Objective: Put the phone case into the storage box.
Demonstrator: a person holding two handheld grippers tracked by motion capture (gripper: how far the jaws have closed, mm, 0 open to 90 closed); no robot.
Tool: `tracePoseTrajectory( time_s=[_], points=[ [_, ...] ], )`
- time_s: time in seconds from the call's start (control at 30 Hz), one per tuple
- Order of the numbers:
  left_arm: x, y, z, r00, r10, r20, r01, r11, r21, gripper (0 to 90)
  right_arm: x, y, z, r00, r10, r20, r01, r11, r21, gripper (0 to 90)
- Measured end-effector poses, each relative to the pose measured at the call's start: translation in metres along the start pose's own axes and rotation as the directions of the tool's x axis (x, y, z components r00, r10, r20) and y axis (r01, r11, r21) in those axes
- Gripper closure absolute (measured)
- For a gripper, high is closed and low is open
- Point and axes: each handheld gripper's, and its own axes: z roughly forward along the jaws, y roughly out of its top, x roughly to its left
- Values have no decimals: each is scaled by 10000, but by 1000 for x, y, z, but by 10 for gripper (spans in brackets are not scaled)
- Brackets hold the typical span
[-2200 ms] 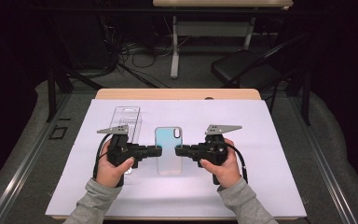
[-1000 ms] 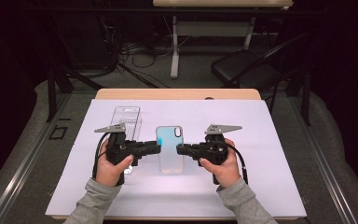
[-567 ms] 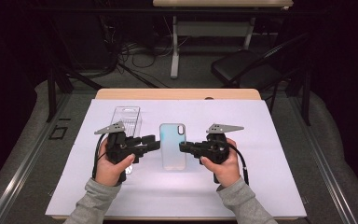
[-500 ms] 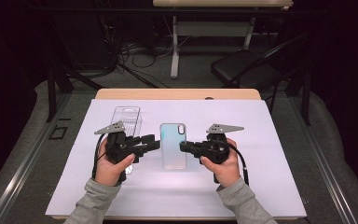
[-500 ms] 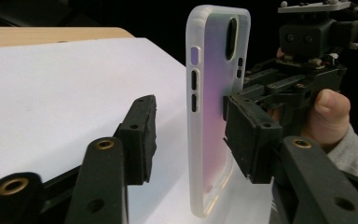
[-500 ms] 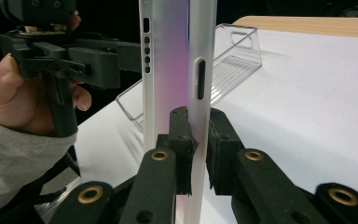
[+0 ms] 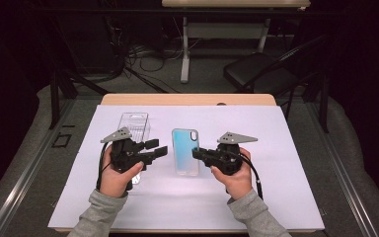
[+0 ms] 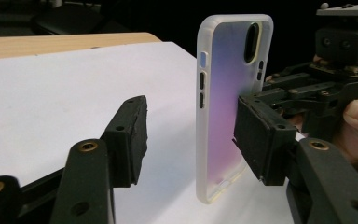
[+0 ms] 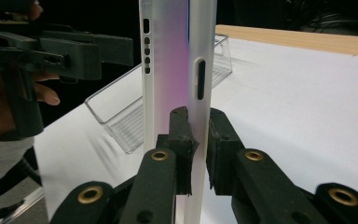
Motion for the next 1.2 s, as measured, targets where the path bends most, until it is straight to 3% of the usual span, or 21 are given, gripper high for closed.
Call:
tracePoseTrajectory(
  time_s=[0.2,0.57,0.9,1.2],
  points=[
    [0,0,0,9990,76,-434,-72,9999,96,419,5,-3,2,9984,-302,471,309,9994,-154,822],
    [2,0,-1,9977,-70,-672,76,9999,96,412,13,-11,10,9911,-635,1172,658,9977,-152,822],
    [0,0,-1,9959,79,-901,-65,9999,158,412,20,-17,15,9870,-677,1459,704,9974,-138,822],
    [-1,-1,2,9962,65,-869,-43,9997,254,413,27,-21,19,9830,-842,1632,878,9960,-152,822]
  ],
)
